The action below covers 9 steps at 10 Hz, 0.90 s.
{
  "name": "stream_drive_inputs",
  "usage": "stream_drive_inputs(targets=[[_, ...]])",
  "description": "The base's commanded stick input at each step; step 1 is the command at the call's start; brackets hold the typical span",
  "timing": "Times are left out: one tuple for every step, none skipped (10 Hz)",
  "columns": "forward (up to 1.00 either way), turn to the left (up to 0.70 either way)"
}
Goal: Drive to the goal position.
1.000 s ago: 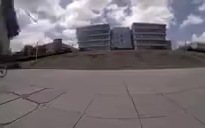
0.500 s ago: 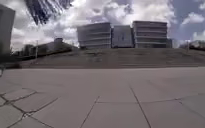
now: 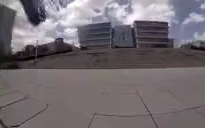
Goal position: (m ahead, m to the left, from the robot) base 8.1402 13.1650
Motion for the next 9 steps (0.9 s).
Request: stream_drive_inputs(targets=[[0.70,0.00],[0.70,0.00],[0.70,0.00],[0.70,0.00],[0.70,0.00],[0.70,0.00],[0.70,0.00],[0.70,0.00],[0.70,0.00]])
